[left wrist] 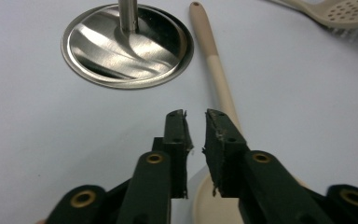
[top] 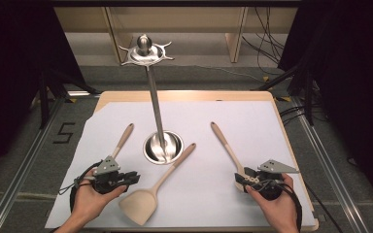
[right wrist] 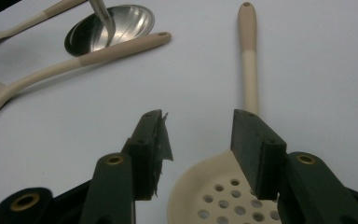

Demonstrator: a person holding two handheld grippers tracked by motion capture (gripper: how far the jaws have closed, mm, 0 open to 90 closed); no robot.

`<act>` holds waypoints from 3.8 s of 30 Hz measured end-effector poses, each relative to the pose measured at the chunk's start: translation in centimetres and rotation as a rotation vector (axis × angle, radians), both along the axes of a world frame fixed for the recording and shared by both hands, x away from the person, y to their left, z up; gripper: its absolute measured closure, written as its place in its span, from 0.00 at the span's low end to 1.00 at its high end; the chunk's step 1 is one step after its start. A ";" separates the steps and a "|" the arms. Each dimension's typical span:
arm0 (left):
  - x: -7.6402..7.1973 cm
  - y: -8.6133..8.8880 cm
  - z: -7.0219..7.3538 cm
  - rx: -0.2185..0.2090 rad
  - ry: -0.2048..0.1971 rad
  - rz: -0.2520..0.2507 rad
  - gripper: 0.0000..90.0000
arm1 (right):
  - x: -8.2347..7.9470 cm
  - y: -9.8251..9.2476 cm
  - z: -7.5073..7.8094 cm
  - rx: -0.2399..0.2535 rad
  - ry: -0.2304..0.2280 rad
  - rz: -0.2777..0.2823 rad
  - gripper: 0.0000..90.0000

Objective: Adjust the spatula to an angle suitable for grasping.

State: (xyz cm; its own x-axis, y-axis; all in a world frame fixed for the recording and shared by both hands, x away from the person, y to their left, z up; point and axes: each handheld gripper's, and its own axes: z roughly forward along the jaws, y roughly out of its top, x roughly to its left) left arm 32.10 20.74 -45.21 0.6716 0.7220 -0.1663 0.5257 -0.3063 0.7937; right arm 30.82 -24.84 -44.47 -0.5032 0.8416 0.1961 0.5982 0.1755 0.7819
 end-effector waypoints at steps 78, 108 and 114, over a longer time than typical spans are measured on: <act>6.4 -10.3 0.4 0.643 0.339 -0.379 0.55 | -0.7 0.3 1.1 -0.132 -0.047 0.028 0.90; 6.3 -11.4 -0.5 0.708 0.362 -0.297 0.87 | -0.3 0.0 0.8 -0.132 -0.040 0.039 0.88; 6.1 -10.4 -0.2 0.628 0.324 -0.295 0.87 | -0.3 -0.1 0.9 -0.137 -0.038 0.025 0.88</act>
